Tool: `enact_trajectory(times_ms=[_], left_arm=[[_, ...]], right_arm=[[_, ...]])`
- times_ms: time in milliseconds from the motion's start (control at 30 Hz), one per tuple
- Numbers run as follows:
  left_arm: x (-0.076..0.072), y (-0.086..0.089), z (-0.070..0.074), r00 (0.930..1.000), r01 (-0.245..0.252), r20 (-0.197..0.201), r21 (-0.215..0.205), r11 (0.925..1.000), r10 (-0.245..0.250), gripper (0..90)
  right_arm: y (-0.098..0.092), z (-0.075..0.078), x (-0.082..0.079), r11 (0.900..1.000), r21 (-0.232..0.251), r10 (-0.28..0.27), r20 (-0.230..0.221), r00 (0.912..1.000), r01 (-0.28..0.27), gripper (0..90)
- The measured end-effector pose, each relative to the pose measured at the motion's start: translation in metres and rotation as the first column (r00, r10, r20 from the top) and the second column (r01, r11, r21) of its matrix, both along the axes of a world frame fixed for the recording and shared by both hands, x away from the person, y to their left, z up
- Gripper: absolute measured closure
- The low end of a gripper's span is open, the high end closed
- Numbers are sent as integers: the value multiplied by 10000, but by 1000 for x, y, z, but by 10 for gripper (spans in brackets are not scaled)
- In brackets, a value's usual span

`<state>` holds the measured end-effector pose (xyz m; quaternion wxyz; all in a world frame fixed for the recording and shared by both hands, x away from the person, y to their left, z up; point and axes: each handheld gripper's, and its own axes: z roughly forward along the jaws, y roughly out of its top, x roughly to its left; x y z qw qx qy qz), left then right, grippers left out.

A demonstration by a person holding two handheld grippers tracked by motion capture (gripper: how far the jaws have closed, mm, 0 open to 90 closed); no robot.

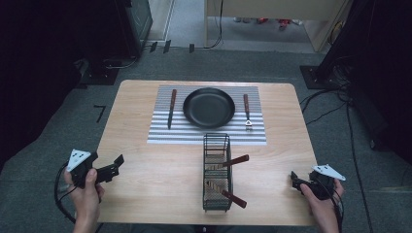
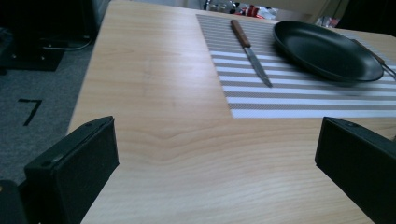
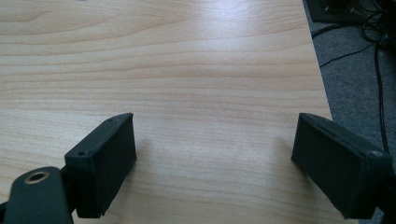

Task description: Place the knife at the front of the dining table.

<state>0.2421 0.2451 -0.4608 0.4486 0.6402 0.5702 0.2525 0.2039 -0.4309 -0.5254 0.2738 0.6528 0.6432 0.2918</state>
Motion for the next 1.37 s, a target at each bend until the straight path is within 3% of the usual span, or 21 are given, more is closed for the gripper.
enact_trajectory(times_ms=[100, 300, 400, 533, 633, 733, 800, 900, 967, 1033, 1367], left_arm=[[-7, 10, -9, 9997, -249, -56, 308, 9992, 251, 0], [-13, 29, -25, 9979, -552, -322, 311, 9980, 562, 0], [-11, 25, -32, 9976, -437, -520, 468, 9979, 462, 0], [-6, 5, -42, 9960, 95, -896, 1223, 9924, 15, 0], [-3, -9, -48, 9932, 522, -1125, 1946, 9795, -306, 0], [0, -17, -54, 9881, 813, -1454, 2141, 9734, -505, 0], [2, -22, -57, 9813, 1077, -1823, 2584, 9600, -611, 0], [3, -28, -58, 9815, 1064, -1851, 3191, 9417, -482, 0], [6, -27, -58, 9784, 1142, -1991, 2981, 9477, -552, 0], [9, -23, -59, 9695, 1257, -2358, 2435, 9617, -670, 0], [10, -23, -59, 9695, 1272, -2352, 2448, 9612, -684, 0]], right_arm=[[0, 0, 0, 10000, -2, -5, 1, 10000, 5, 131], [0, 0, 0, 10000, -5, -21, 2, 10000, 21, 131], [0, 0, 0, 10000, -6, -20, 1, 10000, 20, 131], [0, 0, 0, 10000, -3, -22, 1, 10000, 22, 131], [0, 0, 0, 10000, -2, -22, 0, 10000, 22, 131], [0, 0, 0, 10000, 3, -21, 0, 10000, 21, 131], [0, 0, 0, 10000, 1, -21, 1, 10000, 21, 131], [0, 0, 0, 10000, -1, -21, 1, 10000, 21, 131], [0, 0, 0, 10000, -5, -11, -4, 10000, 11, 131], [0, 0, 0, 10000, 2, -22, 2, 10000, 22, 131], [0, 0, 0, 10000, -4, -10, -1, 10000, 10, 131]])
